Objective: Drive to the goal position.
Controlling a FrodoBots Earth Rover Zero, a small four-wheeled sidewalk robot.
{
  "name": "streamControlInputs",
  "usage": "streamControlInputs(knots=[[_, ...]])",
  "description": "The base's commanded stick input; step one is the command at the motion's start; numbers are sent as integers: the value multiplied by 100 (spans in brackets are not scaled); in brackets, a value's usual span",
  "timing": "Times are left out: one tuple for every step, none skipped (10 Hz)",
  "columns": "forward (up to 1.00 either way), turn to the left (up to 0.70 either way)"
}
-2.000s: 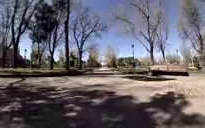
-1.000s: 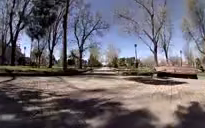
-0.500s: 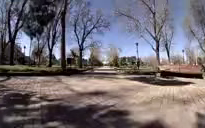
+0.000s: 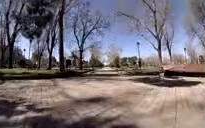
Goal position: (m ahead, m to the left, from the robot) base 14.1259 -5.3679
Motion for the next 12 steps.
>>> streamControlInputs(knots=[[85, 0], [85, 0], [85, 0], [85, 0], [85, 0], [85, 0], [85, 0], [85, 0], [85, 0], [85, 0], [85, 0], [85, 0]])
